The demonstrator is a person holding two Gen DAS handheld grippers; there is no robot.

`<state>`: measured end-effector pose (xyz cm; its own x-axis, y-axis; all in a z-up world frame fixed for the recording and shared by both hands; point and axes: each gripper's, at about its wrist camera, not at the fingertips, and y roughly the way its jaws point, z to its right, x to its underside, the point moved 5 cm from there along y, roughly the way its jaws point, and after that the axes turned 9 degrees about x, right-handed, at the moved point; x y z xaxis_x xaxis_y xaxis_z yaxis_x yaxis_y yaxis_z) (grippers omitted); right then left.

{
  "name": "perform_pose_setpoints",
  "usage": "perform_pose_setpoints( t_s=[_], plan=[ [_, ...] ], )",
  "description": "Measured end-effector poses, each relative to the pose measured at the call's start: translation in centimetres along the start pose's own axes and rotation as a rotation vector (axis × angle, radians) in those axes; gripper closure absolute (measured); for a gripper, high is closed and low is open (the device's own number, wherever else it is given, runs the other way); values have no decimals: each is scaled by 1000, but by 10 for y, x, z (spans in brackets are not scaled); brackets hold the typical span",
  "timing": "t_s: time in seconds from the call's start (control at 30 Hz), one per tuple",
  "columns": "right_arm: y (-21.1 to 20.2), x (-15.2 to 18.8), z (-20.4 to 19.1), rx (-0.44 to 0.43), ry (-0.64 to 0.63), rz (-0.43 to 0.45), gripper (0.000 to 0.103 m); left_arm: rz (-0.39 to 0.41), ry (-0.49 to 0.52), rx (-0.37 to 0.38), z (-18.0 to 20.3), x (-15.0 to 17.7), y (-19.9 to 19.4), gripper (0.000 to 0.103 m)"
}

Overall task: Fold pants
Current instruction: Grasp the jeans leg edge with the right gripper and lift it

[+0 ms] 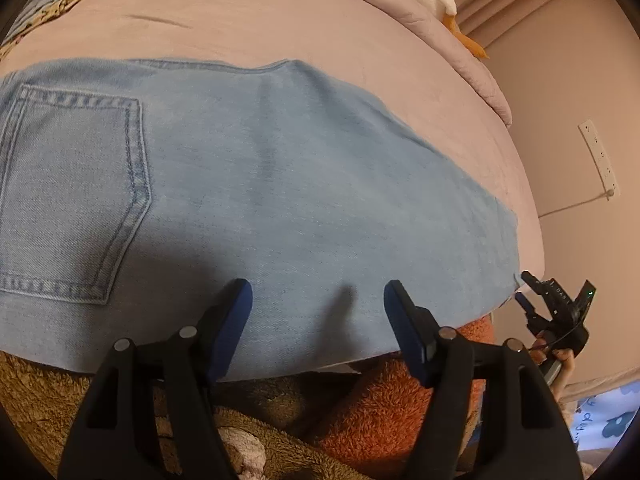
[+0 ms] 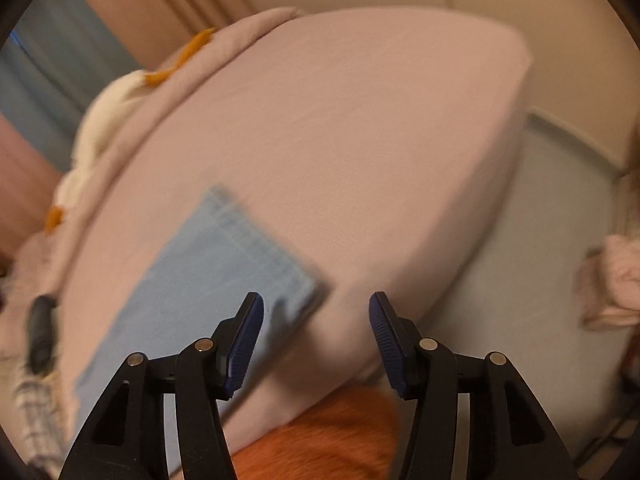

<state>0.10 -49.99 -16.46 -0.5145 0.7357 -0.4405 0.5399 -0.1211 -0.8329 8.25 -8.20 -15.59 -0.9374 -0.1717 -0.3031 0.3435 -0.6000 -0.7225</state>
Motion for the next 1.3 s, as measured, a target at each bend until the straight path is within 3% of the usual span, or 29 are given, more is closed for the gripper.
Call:
perform_pose_setpoints(
  t_s=[0.27, 0.4, 0.43, 0.57, 0.7, 0.8, 1.0, 1.1, 1.3],
  plan=[
    [22, -4, -15, -63, 19, 3, 49, -7, 0, 12, -1, 0, 0, 32],
    [23, -11, -15, -152, 70, -4, 49, -9, 7, 14, 1, 1, 2, 29],
    [25, -13, -15, -167, 78, -12, 52, -9, 11, 9, 1, 1, 3, 29],
    [32, -16, -22, -191, 72, -44, 81, -8, 10, -7, 3, 0, 1, 29],
    [33, -16, -25, -213, 117, -67, 87, 1, 15, -16, 6, -2, -3, 29],
    [14, -16, -33, -182, 85, 1, 88, 35, 21, -28, 4, -6, -13, 29],
    [-48, -17, -71, -211, -44, 148, 88, 125, 23, -69, -2, -14, -41, 27],
    [-76, -10, -107, -142, -177, 192, 88, 147, 11, -72, -6, -15, -48, 27],
    [-114, 13, -167, -259, -350, 247, 88, 166, 0, -80, -13, -17, -55, 27]
  ],
)
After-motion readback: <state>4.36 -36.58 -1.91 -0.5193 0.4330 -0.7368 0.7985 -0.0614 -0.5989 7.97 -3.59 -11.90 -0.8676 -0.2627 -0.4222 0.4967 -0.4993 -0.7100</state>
